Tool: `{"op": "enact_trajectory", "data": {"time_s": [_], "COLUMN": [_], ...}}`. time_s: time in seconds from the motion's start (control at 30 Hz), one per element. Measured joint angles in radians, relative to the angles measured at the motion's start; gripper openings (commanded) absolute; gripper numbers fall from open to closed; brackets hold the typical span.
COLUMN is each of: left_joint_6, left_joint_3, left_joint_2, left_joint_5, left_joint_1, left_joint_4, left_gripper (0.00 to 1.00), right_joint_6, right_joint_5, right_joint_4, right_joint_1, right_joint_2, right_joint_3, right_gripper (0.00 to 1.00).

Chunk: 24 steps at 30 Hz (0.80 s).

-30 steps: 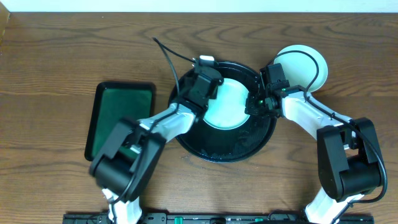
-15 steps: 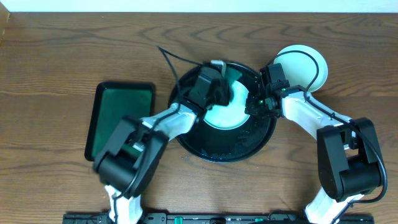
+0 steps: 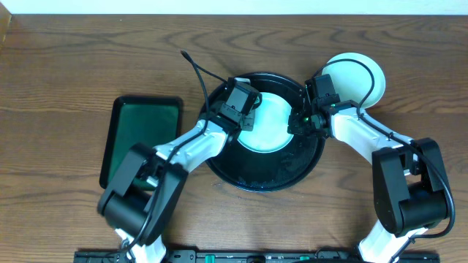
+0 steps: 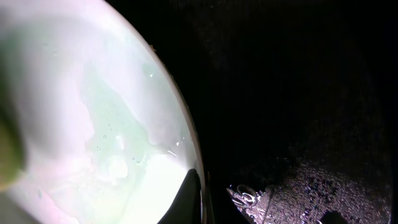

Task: Clean dirty plates on tray and stack at the side

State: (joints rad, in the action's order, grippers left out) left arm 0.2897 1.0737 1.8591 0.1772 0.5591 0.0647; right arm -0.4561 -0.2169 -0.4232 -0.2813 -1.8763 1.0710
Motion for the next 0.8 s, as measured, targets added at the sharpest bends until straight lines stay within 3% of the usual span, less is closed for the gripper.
{"op": "enact_trajectory", "data": {"time_s": [0.3,0.5,0.8], "left_joint_6": [-0.04,-0.045,-0.033], "left_joint_3": [-0.003,-0.003,-0.003], "left_joint_2": [-0.193,-0.384,-0.633], "left_joint_5": [0.119,0.125,0.137], "left_joint_1": [-0.019,-0.035,-0.282], "left_joint_4": [0.045,0.175,0.439], "left_gripper": [0.07,0.07,0.07], "right_joint_6": [0.032,0.122,0.365], "right_joint_5": [0.003,0.018,0.304], "right_joint_4": [-0.002,-0.028,-0.058], "right_joint_1": [-0.002,-0.014,-0.152], "right_joint_2": [0.0,0.052,0.341], "right_joint_3": [0.004,0.007,0.079], "right_gripper": [0.01,0.01,0.01]}}
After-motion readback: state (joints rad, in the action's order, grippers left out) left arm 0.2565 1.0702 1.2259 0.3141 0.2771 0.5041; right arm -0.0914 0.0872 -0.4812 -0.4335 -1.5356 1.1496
